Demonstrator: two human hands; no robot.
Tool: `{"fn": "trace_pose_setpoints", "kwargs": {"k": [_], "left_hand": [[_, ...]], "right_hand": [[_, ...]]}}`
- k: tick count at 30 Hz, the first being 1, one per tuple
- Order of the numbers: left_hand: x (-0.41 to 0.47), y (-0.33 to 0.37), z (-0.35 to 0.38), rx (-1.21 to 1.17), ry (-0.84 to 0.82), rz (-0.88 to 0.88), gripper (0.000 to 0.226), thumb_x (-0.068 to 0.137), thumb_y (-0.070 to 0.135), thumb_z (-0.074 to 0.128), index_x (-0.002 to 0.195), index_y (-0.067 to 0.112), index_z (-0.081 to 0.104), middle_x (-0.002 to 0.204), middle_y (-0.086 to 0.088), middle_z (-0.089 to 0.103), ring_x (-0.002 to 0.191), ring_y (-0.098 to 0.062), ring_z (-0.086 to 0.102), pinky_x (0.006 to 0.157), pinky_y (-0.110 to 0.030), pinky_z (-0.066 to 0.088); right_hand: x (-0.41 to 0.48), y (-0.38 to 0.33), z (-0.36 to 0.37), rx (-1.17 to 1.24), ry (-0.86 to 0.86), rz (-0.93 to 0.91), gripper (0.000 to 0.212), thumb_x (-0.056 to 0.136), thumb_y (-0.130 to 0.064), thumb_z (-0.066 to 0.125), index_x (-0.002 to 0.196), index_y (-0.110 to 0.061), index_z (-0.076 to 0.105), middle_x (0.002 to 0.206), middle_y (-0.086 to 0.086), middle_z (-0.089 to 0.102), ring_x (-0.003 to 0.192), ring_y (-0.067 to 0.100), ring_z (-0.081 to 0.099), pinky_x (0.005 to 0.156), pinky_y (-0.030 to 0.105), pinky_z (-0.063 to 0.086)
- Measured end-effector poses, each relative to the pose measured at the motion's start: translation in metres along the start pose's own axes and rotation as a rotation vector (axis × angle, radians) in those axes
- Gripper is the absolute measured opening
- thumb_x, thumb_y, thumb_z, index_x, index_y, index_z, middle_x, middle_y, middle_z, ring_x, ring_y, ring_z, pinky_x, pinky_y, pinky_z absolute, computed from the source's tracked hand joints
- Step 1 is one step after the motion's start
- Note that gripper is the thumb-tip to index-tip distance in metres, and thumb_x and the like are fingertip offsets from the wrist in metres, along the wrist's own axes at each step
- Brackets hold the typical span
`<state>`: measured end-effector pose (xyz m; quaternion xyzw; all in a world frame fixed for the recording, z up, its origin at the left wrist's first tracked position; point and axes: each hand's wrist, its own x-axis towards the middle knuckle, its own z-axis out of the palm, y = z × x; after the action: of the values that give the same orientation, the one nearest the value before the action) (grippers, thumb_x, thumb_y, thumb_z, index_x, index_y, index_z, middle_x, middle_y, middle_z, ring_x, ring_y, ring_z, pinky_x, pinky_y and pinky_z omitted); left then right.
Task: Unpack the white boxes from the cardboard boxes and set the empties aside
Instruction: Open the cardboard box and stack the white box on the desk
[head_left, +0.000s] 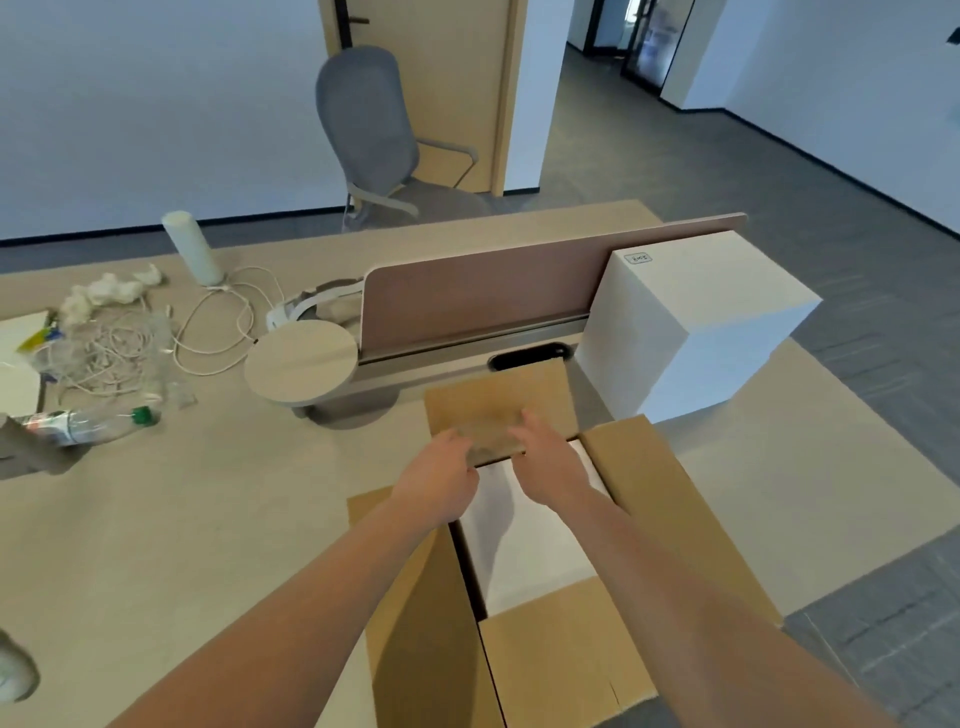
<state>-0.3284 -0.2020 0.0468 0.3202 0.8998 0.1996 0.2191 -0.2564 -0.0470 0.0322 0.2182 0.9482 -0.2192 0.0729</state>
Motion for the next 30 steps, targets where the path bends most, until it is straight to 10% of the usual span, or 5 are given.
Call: {"fn": "trace_pose_setpoints", "kwargs": {"k": [12, 23, 30], "left_hand": [[0.051, -0.013, 0.046, 0.121, 0.025, -0.169, 0.024, 0.100, 0.033, 0.045, 0.107, 0.019, 0.063, 0.098, -0.003, 0.053, 0.093, -0.025, 0.057, 0.072, -0.035, 0.045], [0.056, -0.007, 0.049, 0.170, 0.059, -0.201, 0.020, 0.102, 0.025, 0.041, 0.102, 0.019, 0.060, 0.096, -0.001, 0.056, 0.085, -0.021, 0.057, 0.071, -0.034, 0.049], [0.027, -0.003, 0.036, 0.127, 0.011, -0.092, 0.024, 0.097, 0.022, 0.041, 0.112, 0.018, 0.060, 0.115, -0.004, 0.053, 0.111, -0.025, 0.052, 0.088, -0.042, 0.051]], "right_hand": [[0.055, 0.041, 0.033, -0.038, -0.012, -0.104, 0.021, 0.095, -0.044, 0.053, 0.097, -0.033, 0.071, 0.100, -0.011, 0.064, 0.091, 0.014, 0.059, 0.090, 0.033, 0.035], [0.052, 0.043, 0.044, -0.031, 0.007, -0.101, 0.023, 0.101, -0.035, 0.048, 0.096, -0.029, 0.069, 0.097, -0.007, 0.062, 0.096, 0.016, 0.056, 0.116, 0.043, 0.017], [0.001, 0.034, 0.031, 0.028, 0.079, -0.107, 0.029, 0.098, -0.019, 0.046, 0.122, -0.019, 0.061, 0.127, -0.004, 0.056, 0.123, 0.019, 0.049, 0.107, 0.033, 0.037]]}}
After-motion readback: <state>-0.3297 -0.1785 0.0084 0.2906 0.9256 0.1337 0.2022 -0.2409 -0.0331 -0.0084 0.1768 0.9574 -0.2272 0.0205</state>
